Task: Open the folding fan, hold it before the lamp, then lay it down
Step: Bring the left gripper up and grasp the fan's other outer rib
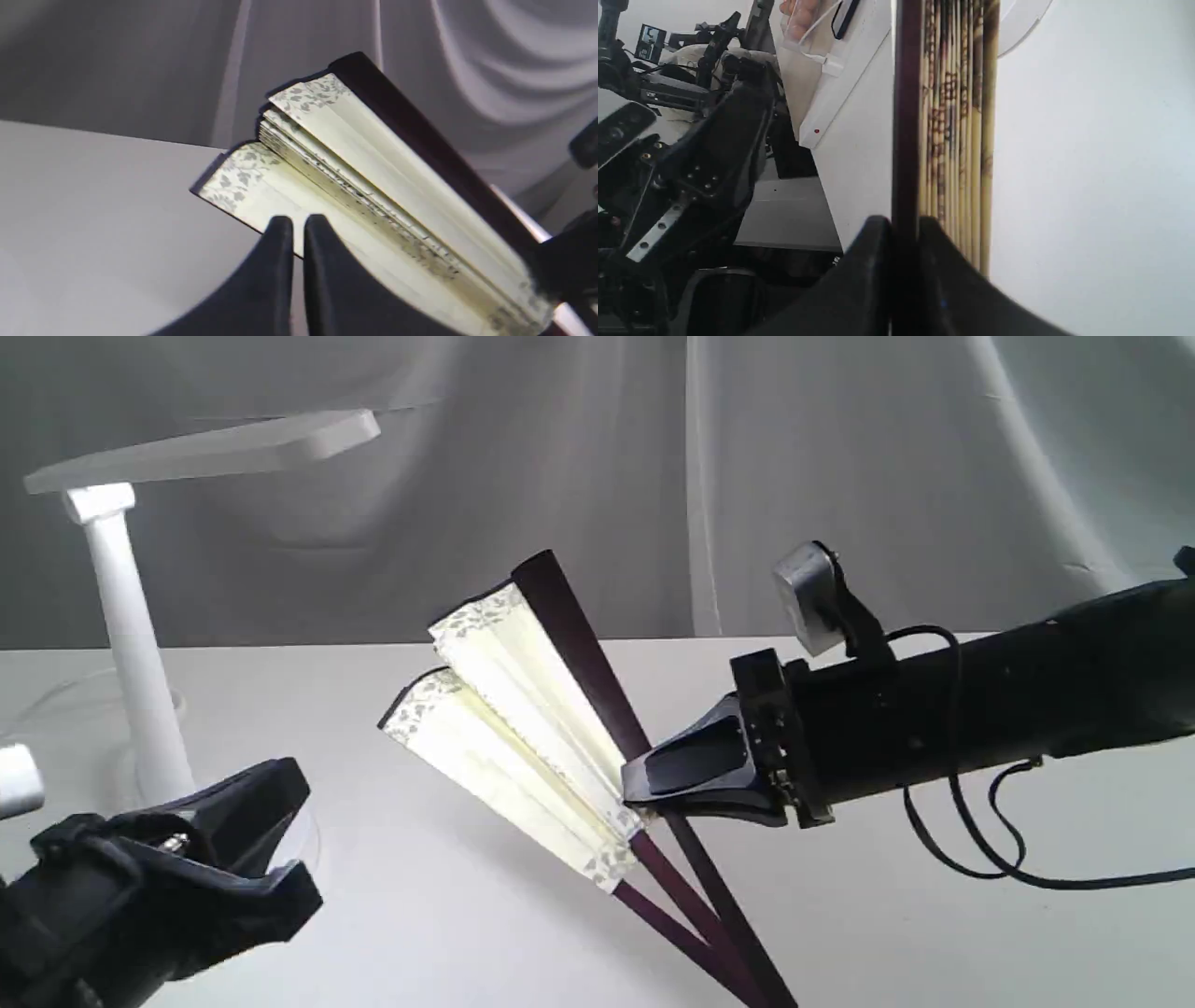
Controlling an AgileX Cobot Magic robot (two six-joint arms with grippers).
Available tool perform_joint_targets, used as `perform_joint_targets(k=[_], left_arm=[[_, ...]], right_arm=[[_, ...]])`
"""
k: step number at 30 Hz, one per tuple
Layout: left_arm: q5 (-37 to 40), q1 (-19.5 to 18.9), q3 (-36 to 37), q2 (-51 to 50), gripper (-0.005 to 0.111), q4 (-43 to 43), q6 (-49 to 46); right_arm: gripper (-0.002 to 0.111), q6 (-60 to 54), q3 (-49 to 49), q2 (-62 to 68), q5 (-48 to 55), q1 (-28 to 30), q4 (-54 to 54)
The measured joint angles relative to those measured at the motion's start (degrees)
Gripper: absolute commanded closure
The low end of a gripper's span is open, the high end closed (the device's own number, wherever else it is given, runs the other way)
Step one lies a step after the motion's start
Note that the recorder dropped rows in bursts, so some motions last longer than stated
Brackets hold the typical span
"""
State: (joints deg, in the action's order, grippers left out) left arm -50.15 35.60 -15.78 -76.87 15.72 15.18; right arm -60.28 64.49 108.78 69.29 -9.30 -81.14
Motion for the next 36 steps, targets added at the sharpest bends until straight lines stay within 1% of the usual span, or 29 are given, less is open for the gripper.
perform_joint_targets(k=[3, 6, 8, 11, 13, 20, 22, 25, 27, 31, 36], left_arm=[[-0.5, 0.0, 0.4, -1.9, 0.101, 0.0, 12.5], [-0.9, 0.0, 0.4, -5.0, 0.089, 0.4, 19.6], [-2.4, 0.0, 0.4, -7.8, 0.076, 0.4, 24.8], [-5.5, 0.0, 0.1, -11.7, 0.053, 0.4, 32.8], [-6.2, 0.0, -1.0, -14.5, 0.044, 0.4, 38.2], [-9.4, 0.0, -6.6, -23.9, 0.043, -6.1, 55.3], [-11.3, 0.0, -7.5, -26.2, 0.043, -7.1, 59.6], [-16.5, -0.3, -8.1, -29.8, 0.043, -8.0, 66.5], [-18.0, -1.7, -8.5, -31.5, 0.043, -9.3, 70.6], [-18.5, -6.5, -10.2, -35.1, 0.043, -15.3, 78.0], [-18.5, -11.2, -14.1, -36.3, 0.043, -25.4, 80.7]], right_arm=[[0.108, -0.1, 0.0, 0.0, 0.0, 0.0, -0.3], [0.108, -0.1, 0.0, 0.0, 0.0, 0.0, -0.3], [0.108, -0.1, 0.0, 0.0, 0.0, 0.0, -0.3], [0.108, -0.1, 0.0, 0.0, 0.0, 0.0, -0.3], [0.108, -0.2, 0.0, 0.0, 0.0, 0.0, -0.3], [0.108, -0.2, 0.0, 0.0, 0.0, 0.0, -0.3], [0.108, -0.2, 0.0, 0.0, 0.0, 0.0, -0.3], [0.108, -0.2, 0.0, 0.0, 0.0, 0.0, -0.3], [0.108, -0.2, 0.0, 0.0, 0.0, 0.0, -0.3], [0.108, -0.2, 0.0, 0.0, 0.0, 0.0, -0.4], [0.108, -0.4, 0.0, 0.0, 0.0, 0.0, -0.4]])
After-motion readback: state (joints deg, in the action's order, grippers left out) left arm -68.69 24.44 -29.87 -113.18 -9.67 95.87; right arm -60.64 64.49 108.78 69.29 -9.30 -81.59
